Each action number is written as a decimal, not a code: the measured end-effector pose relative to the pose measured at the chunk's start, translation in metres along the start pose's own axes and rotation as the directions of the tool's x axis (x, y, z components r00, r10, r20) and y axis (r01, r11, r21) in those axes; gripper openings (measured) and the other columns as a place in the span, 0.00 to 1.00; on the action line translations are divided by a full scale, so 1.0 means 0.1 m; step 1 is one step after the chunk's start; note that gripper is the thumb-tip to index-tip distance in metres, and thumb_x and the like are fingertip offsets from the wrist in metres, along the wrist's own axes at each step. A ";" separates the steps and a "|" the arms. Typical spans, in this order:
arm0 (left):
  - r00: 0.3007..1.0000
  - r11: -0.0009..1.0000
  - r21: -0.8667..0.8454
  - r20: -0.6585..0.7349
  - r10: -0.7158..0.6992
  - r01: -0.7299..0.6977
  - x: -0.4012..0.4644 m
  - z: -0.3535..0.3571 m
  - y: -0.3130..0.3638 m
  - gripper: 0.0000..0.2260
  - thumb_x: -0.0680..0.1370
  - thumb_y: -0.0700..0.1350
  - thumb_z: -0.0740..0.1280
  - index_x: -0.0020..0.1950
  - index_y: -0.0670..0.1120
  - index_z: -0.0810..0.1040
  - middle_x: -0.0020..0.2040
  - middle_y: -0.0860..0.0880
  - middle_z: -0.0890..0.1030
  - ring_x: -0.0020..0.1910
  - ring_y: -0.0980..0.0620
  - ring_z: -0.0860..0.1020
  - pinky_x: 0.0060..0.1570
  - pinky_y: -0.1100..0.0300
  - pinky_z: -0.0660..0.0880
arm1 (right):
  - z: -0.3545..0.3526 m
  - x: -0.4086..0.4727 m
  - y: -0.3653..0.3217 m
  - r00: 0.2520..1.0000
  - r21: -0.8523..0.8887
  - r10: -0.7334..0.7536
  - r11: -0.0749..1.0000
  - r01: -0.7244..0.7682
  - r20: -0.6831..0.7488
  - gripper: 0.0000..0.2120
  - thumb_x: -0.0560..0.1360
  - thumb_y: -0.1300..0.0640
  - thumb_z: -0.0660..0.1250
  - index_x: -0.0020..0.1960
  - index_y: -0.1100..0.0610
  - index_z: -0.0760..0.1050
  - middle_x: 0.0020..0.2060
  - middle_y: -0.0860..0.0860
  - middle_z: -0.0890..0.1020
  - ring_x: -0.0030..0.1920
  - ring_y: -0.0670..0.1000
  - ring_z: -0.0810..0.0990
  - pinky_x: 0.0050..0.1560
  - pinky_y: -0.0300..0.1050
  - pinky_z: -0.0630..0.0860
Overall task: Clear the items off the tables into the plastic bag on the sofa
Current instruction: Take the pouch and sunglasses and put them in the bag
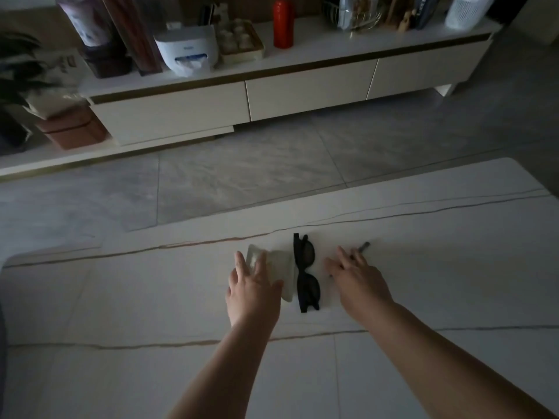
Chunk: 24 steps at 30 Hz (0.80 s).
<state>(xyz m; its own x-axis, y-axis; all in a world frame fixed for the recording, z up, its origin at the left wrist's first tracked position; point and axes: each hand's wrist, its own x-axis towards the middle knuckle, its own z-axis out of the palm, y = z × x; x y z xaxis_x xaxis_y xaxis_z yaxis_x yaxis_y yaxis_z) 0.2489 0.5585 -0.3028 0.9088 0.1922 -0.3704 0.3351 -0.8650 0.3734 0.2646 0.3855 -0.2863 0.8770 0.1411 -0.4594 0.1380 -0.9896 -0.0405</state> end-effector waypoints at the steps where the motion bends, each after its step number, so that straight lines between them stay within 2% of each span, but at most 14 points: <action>1: 1.000 1.000 0.004 -0.005 0.002 -0.002 0.02 0.01 0.01 0.29 0.79 0.55 0.61 0.77 0.57 0.51 0.79 0.46 0.45 0.75 0.43 0.55 0.71 0.49 0.62 | 0.02 0.00 0.01 1.000 -0.013 0.013 1.000 -0.013 -0.028 0.30 0.75 0.70 0.54 0.74 0.53 0.56 0.76 0.54 0.52 0.76 0.60 0.50 0.66 0.54 0.66; 3: 1.000 1.000 0.013 -0.001 -0.003 0.003 0.05 0.04 0.03 0.29 0.79 0.54 0.62 0.76 0.57 0.52 0.79 0.46 0.46 0.75 0.43 0.56 0.70 0.49 0.62 | 0.14 0.02 0.04 0.989 -0.029 0.023 0.999 -0.027 -0.149 0.24 0.74 0.68 0.57 0.69 0.55 0.63 0.69 0.54 0.65 0.70 0.59 0.61 0.56 0.51 0.70; 5: 1.000 1.000 0.025 -0.008 -0.004 0.005 0.07 0.05 0.05 0.28 0.79 0.53 0.62 0.76 0.58 0.54 0.78 0.45 0.50 0.73 0.42 0.58 0.70 0.48 0.64 | 0.22 0.03 0.06 0.962 -0.053 0.000 0.998 -0.015 -0.273 0.18 0.69 0.67 0.66 0.57 0.56 0.73 0.54 0.54 0.76 0.57 0.58 0.73 0.43 0.48 0.70; 7: 1.000 0.999 0.045 -0.031 -0.001 0.002 0.07 0.06 0.09 0.27 0.78 0.52 0.63 0.75 0.58 0.56 0.76 0.44 0.54 0.71 0.42 0.61 0.68 0.48 0.66 | 0.26 0.06 0.09 0.960 -0.106 -0.011 0.994 -0.019 -0.280 0.16 0.55 0.68 0.76 0.41 0.57 0.78 0.37 0.54 0.80 0.40 0.58 0.78 0.33 0.46 0.69; 9: 0.999 0.999 0.052 -0.034 -0.002 0.003 0.06 0.05 0.11 0.28 0.78 0.50 0.64 0.75 0.58 0.55 0.74 0.44 0.56 0.70 0.43 0.61 0.67 0.50 0.67 | 0.21 0.06 0.10 0.951 -0.113 -0.022 0.993 -0.014 -0.309 0.20 0.42 0.69 0.77 0.31 0.58 0.76 0.27 0.54 0.76 0.30 0.57 0.77 0.27 0.45 0.69; 10: 1.000 0.999 0.048 -0.025 -0.005 0.007 0.05 0.05 0.11 0.30 0.78 0.50 0.65 0.76 0.57 0.54 0.73 0.44 0.57 0.70 0.43 0.61 0.66 0.50 0.67 | 0.18 0.04 0.10 0.955 -0.116 -0.023 0.993 -0.012 -0.296 0.21 0.42 0.69 0.77 0.32 0.58 0.75 0.28 0.54 0.76 0.31 0.57 0.77 0.28 0.46 0.71; 11: 1.000 0.999 0.042 -0.016 -0.013 0.013 0.05 0.05 0.10 0.32 0.77 0.49 0.65 0.76 0.57 0.52 0.73 0.44 0.57 0.70 0.44 0.61 0.67 0.50 0.67 | 0.12 0.01 0.08 0.965 -0.120 -0.021 0.993 -0.011 -0.260 0.19 0.50 0.69 0.77 0.38 0.58 0.76 0.33 0.55 0.78 0.37 0.58 0.78 0.35 0.47 0.72; 13: 0.999 0.999 0.021 0.000 -0.039 0.039 0.03 0.05 0.07 0.36 0.76 0.49 0.67 0.77 0.57 0.47 0.72 0.43 0.59 0.69 0.43 0.61 0.67 0.51 0.68 | 0.12 0.01 0.10 0.974 -0.129 -0.024 0.992 -0.006 -0.225 0.15 0.68 0.67 0.67 0.52 0.58 0.73 0.49 0.54 0.77 0.52 0.57 0.76 0.49 0.48 0.69; 14: 0.998 0.998 0.001 0.009 -0.060 0.060 0.02 0.05 0.06 0.38 0.76 0.49 0.68 0.77 0.57 0.45 0.71 0.43 0.60 0.69 0.43 0.62 0.67 0.51 0.68 | 0.11 0.01 0.11 0.980 -0.125 -0.018 0.992 -0.008 -0.199 0.14 0.72 0.67 0.63 0.55 0.57 0.70 0.53 0.54 0.76 0.55 0.57 0.75 0.50 0.48 0.68; 16: 0.994 0.994 -0.042 0.028 -0.102 0.103 -0.01 0.02 0.03 0.42 0.75 0.48 0.69 0.77 0.55 0.42 0.69 0.43 0.62 0.68 0.44 0.64 0.66 0.51 0.68 | 0.04 -0.01 0.07 0.975 -0.050 0.033 0.998 -0.045 -0.218 0.10 0.76 0.63 0.59 0.56 0.57 0.67 0.54 0.54 0.73 0.52 0.56 0.77 0.45 0.47 0.66; 20: 0.988 0.985 -0.084 0.042 -0.145 0.149 -0.06 -0.02 -0.07 0.48 0.74 0.49 0.70 0.77 0.53 0.35 0.68 0.44 0.63 0.67 0.46 0.66 0.65 0.54 0.69 | -0.09 0.07 -0.10 0.949 0.254 0.173 0.961 -0.105 -0.262 0.09 0.78 0.56 0.57 0.56 0.58 0.66 0.53 0.55 0.70 0.44 0.56 0.75 0.37 0.45 0.64; 22: 0.988 0.983 -0.102 0.040 -0.151 0.155 -0.08 -0.04 -0.12 0.49 0.73 0.50 0.71 0.76 0.53 0.33 0.67 0.45 0.64 0.66 0.47 0.67 0.63 0.54 0.69 | -0.09 0.15 -0.23 0.953 0.350 0.210 0.928 -0.123 -0.221 0.10 0.78 0.54 0.58 0.54 0.59 0.68 0.52 0.55 0.71 0.47 0.57 0.76 0.38 0.45 0.66; 24: 0.989 0.980 -0.129 0.032 -0.147 0.150 -0.10 -0.04 -0.17 0.50 0.72 0.51 0.72 0.76 0.53 0.34 0.66 0.46 0.65 0.66 0.47 0.68 0.62 0.54 0.70 | -0.03 0.24 -0.38 0.966 0.365 0.193 0.923 -0.119 -0.174 0.12 0.78 0.50 0.59 0.53 0.58 0.70 0.52 0.54 0.73 0.49 0.57 0.77 0.40 0.45 0.68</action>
<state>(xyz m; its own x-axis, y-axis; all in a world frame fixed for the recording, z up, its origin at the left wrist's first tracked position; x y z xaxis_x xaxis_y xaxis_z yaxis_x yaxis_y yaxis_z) 0.2353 0.5730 -0.3018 0.8409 0.3024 -0.4488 0.4970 -0.7595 0.4197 0.2813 0.4269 -0.2932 0.9534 -0.0500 -0.2974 -0.1451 -0.9406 -0.3070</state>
